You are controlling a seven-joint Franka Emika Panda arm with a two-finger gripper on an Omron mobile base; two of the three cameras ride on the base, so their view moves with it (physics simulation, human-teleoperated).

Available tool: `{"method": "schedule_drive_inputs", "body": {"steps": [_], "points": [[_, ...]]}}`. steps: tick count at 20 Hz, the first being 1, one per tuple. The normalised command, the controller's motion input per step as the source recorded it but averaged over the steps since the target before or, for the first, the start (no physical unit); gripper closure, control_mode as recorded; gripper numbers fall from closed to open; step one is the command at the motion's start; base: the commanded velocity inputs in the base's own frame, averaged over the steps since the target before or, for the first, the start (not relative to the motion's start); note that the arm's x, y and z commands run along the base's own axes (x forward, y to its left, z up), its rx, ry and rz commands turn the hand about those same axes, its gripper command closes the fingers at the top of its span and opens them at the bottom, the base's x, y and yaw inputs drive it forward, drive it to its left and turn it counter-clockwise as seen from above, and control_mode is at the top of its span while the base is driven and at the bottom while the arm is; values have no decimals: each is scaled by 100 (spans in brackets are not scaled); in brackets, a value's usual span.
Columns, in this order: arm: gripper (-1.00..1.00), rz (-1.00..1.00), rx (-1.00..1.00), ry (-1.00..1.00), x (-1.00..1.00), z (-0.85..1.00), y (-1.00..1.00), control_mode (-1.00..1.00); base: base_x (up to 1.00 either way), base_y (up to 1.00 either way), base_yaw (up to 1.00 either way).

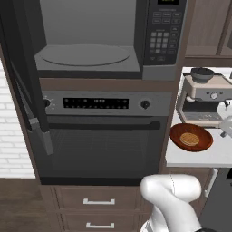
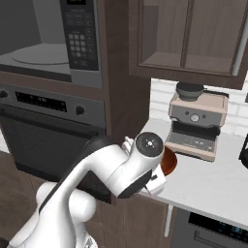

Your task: Open the microwave, place the bowl with waffle inside the microwave, then close the microwave door and turn it on.

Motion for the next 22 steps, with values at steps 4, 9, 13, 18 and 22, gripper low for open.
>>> {"method": "schedule_drive_inputs", "body": {"steps": [4,9,13,18,22], "points": [[-100,0,1,1,56,-39,-16,-100,0,0,0],[-100,0,0,0,49,-35,-26,-100,0,0,0],[-100,0,2,0,39,-35,-38,-100,0,0,0],[-100,0,5,0,31,-32,-39,-100,0,0,0],[-100,0,1,0,23,-30,-12,-100,0,0,0]]}}
